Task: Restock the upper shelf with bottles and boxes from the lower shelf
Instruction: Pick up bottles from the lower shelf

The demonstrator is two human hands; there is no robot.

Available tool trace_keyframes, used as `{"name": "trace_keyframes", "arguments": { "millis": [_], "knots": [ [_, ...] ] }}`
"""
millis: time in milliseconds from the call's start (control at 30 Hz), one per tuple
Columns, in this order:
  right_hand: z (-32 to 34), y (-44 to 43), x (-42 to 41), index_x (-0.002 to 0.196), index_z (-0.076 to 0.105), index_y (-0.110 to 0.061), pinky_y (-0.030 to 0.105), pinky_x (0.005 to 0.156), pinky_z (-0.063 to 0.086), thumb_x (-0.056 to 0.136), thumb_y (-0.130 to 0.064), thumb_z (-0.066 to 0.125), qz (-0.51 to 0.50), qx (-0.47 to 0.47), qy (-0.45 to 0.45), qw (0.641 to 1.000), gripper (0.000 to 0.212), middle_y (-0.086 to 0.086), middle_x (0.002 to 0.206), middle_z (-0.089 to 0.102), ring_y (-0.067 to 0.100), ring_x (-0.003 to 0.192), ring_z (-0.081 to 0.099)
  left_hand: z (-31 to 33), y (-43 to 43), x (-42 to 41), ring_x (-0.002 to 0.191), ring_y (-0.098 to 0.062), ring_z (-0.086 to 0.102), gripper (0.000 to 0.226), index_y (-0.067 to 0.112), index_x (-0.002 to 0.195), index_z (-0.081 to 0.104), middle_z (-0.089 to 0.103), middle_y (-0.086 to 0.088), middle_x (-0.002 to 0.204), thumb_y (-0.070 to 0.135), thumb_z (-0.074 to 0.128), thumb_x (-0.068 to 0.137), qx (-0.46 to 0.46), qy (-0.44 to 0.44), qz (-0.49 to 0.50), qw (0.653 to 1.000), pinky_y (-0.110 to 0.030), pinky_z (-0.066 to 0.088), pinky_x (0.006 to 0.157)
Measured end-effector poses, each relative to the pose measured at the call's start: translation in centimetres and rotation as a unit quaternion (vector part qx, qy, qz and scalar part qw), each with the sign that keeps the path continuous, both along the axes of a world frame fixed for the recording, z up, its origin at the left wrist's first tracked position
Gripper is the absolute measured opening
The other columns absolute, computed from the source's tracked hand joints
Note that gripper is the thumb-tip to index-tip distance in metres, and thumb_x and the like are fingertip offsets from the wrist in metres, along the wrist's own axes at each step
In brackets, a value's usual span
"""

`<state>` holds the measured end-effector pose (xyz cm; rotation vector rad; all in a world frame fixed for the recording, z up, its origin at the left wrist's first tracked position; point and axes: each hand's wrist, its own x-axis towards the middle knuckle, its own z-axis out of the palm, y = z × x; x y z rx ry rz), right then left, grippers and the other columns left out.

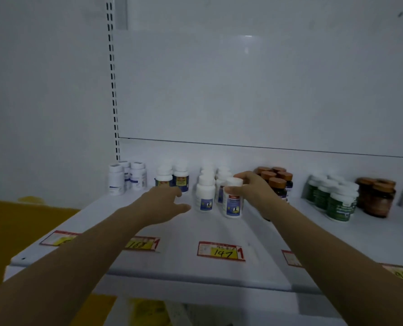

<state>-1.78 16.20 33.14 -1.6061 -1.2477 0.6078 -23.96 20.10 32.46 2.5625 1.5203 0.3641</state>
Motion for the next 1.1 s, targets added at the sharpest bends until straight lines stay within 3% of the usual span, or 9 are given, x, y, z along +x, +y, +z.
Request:
{"name": "trace_keyframes", "arguments": {
  "millis": [333, 533, 767, 933, 1100],
  "knots": [
    [-0.9, 2.0, -2.2, 0.119, 0.052, -0.004, 0.033, 0.085, 0.048, 0.08, -0.011, 0.073, -0.047, -0.001, -0.012, 0.999, 0.045, 0.014, 0.116, 0.06, 0.02, 0.094, 0.056, -0.9, 3.3, -1.2, 0.121, -0.019, 0.049, 0.06, 0.018, 0.137, 0.043, 0.048, -0.004, 0.138, 0.054, 0.05, 0.089, -0.025, 0.003, -0.053, 0.998, -0.031, 0.042, 0.101],
    [-1.4, 2.4, -2.2, 0.122, 0.05, -0.005, 0.035, 0.089, 0.048, 0.081, -0.011, 0.072, -0.062, 0.006, -0.017, 0.998, 0.047, 0.013, 0.121, 0.057, 0.028, 0.108, 0.058, -1.4, 3.8, -1.8, 0.122, -0.02, 0.048, 0.06, 0.018, 0.138, 0.041, 0.047, -0.003, 0.139, 0.054, 0.05, 0.089, -0.037, 0.014, -0.06, 0.997, -0.032, 0.042, 0.101],
    [-1.3, 2.6, -2.3, 0.127, 0.047, -0.007, 0.031, 0.085, 0.046, 0.085, -0.017, 0.069, -0.063, -0.01, -0.056, 0.996, 0.049, 0.012, 0.126, 0.056, 0.018, 0.099, 0.053, -1.2, 4.1, -3.0, 0.124, -0.021, 0.048, 0.063, 0.017, 0.139, 0.041, 0.046, -0.005, 0.141, 0.054, 0.051, 0.089, -0.024, 0.007, -0.054, 0.998, -0.036, 0.042, 0.103],
    [0.1, 2.3, -2.5, 0.14, 0.038, -0.012, 0.029, 0.086, 0.044, 0.086, -0.03, 0.066, -0.065, -0.038, -0.122, 0.99, 0.064, 0.012, 0.137, 0.048, 0.025, 0.12, 0.052, -0.2, 4.2, -3.5, 0.108, -0.021, 0.055, 0.05, 0.015, 0.124, 0.052, 0.056, -0.006, 0.124, 0.051, 0.052, 0.089, -0.004, 0.006, -0.053, 0.999, -0.034, 0.047, 0.094],
    [3.6, 1.7, -3.5, 0.141, 0.039, -0.015, 0.033, 0.091, 0.045, 0.086, -0.039, 0.064, -0.08, -0.014, -0.214, 0.973, 0.064, 0.012, 0.142, 0.043, 0.026, 0.124, 0.049, 1.3, 3.6, -4.3, 0.086, -0.018, 0.053, 0.035, 0.012, 0.114, 0.057, 0.059, -0.007, 0.106, 0.039, 0.054, 0.092, 0.009, -0.016, -0.059, 0.998, -0.025, 0.042, 0.075]
  ]
}}
